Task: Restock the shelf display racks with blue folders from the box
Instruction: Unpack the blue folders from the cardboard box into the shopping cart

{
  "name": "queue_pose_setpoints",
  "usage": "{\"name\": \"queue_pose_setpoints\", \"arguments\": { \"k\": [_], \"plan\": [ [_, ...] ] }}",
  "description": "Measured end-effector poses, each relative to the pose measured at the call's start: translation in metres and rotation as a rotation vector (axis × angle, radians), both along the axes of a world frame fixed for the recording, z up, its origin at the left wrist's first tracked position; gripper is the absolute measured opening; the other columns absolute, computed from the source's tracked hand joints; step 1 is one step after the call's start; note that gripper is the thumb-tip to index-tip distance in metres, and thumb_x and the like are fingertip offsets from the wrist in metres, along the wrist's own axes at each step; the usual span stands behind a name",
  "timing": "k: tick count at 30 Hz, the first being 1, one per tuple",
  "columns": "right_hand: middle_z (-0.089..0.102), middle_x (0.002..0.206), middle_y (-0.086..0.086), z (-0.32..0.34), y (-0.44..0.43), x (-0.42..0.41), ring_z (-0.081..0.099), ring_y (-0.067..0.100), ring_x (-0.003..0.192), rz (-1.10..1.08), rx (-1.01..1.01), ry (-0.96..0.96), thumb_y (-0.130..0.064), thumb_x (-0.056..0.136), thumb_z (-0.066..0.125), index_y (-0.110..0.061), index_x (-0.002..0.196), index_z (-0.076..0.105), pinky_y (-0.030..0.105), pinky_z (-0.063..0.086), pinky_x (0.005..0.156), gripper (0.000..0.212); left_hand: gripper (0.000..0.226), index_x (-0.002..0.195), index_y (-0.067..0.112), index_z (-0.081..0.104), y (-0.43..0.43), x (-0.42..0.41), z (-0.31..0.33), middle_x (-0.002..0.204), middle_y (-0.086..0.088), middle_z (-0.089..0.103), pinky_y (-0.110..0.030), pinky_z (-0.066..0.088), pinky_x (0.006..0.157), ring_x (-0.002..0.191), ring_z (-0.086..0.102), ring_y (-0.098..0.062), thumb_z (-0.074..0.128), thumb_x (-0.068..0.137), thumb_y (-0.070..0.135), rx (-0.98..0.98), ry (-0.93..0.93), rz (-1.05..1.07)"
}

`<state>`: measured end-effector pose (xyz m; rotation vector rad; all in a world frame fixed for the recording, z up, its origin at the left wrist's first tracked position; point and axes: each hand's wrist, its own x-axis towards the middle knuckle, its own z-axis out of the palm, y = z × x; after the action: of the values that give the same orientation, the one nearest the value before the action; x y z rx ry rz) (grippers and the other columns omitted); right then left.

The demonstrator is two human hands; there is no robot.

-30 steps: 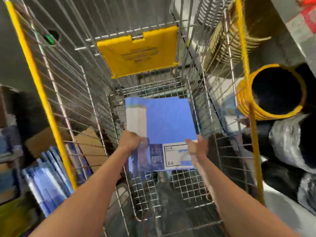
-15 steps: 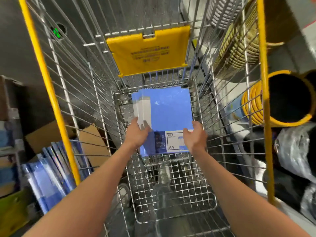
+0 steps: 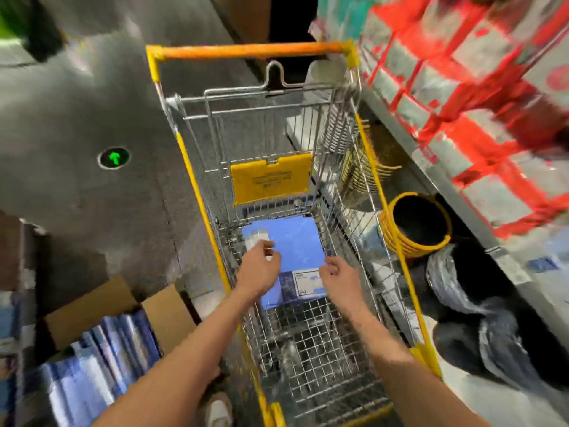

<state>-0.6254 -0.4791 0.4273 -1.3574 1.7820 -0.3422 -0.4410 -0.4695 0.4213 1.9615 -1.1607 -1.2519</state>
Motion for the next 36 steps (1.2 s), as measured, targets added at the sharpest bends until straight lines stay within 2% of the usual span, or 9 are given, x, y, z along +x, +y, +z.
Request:
{"name": "queue_pose_setpoints", "arguments": {
  "k": [7,11,15,17,21,26,31,33,36],
  "plan": [
    [0.066,0.119,0.006,0.064,0.079,0.025,0.061,0.015,0.099,-0.019,-0.083,-0.078,-0.025,0.100,0.055,-0.013,0.126,0.061,0.030,0.049,0.086,0.029,0.029,0.128,0.013,0.060,0.071,0.009,0.064,0.101,-0.001,0.063,-0.027,0.042,0.072,0.083,0.059,-0.014,0.054,0.102,0.022,-0.214,-0.024,-0.041],
    [0.062,0.113,0.000,0.094,0.115,0.037,0.057,0.003,0.087,0.039,-0.104,-0.101,-0.026,0.102,0.053,-0.013,0.125,0.060,0.014,0.045,0.068,0.028,0.027,0.127,0.015,0.059,0.109,0.022,0.088,0.101,-0.001,0.065,-0.028,0.046,0.072,0.080,0.062,-0.011,0.054,0.102,0.023,-0.246,-0.044,-0.024],
    [0.065,0.106,0.002,0.114,0.148,0.046,0.059,0.010,0.083,0.099,-0.143,-0.121,-0.023,0.102,0.053,-0.010,0.120,0.061,0.011,0.043,0.061,0.024,0.028,0.126,0.015,0.062,0.153,0.035,0.106,0.099,-0.002,0.069,-0.033,0.054,0.077,0.087,0.068,-0.018,0.055,0.101,0.025,-0.254,-0.031,0.023],
    [0.064,0.098,0.003,0.117,0.163,0.050,0.061,0.014,0.078,0.111,-0.157,-0.145,-0.020,0.101,0.055,-0.008,0.114,0.063,0.015,0.047,0.062,0.020,0.024,0.122,0.015,0.063,0.177,0.040,0.110,0.094,0.000,0.069,-0.032,0.053,0.075,0.085,0.069,-0.019,0.056,0.101,0.024,-0.270,-0.036,0.060],
    [0.068,0.093,0.004,0.110,0.208,0.066,0.066,0.023,0.089,0.181,-0.165,-0.188,-0.022,0.098,0.058,-0.009,0.105,0.068,0.037,0.053,0.084,0.018,0.018,0.118,0.020,0.061,0.242,0.052,0.116,0.095,-0.003,0.069,-0.037,0.057,0.076,0.083,0.069,-0.023,0.056,0.101,0.024,-0.267,-0.067,0.161],
    [0.072,0.098,0.003,0.093,0.269,0.089,0.068,0.024,0.091,0.302,-0.080,-0.226,-0.029,0.097,0.057,-0.018,0.098,0.067,0.045,0.055,0.087,0.014,0.020,0.120,0.020,0.059,0.318,0.070,0.104,0.099,-0.004,0.070,-0.040,0.056,0.079,0.085,0.070,-0.024,0.058,0.100,0.025,-0.191,-0.123,0.283],
    [0.069,0.104,0.003,0.094,0.309,0.116,0.067,0.022,0.096,0.399,0.020,-0.262,-0.033,0.100,0.052,-0.020,0.101,0.063,0.032,0.049,0.075,0.018,0.020,0.119,0.013,0.060,0.374,0.102,0.095,0.095,-0.004,0.069,-0.042,0.058,0.078,0.081,0.072,-0.025,0.056,0.100,0.018,-0.127,-0.148,0.388],
    [0.069,0.105,0.002,0.092,0.320,0.131,0.067,0.023,0.097,0.412,0.046,-0.272,-0.035,0.100,0.051,-0.019,0.105,0.064,0.036,0.052,0.079,0.021,0.022,0.120,0.012,0.061,0.394,0.119,0.090,0.092,-0.001,0.069,-0.043,0.058,0.079,0.080,0.072,-0.024,0.056,0.101,0.022,-0.107,-0.185,0.413],
    [0.070,0.101,0.005,0.083,0.338,0.162,0.067,0.025,0.093,0.458,0.101,-0.286,-0.035,0.100,0.049,-0.022,0.096,0.064,0.046,0.054,0.084,0.020,0.023,0.123,0.019,0.054,0.423,0.150,0.082,0.100,-0.003,0.070,-0.030,0.054,0.063,0.077,0.072,-0.018,0.053,0.103,0.031,-0.041,-0.213,0.433]
  ]
}}
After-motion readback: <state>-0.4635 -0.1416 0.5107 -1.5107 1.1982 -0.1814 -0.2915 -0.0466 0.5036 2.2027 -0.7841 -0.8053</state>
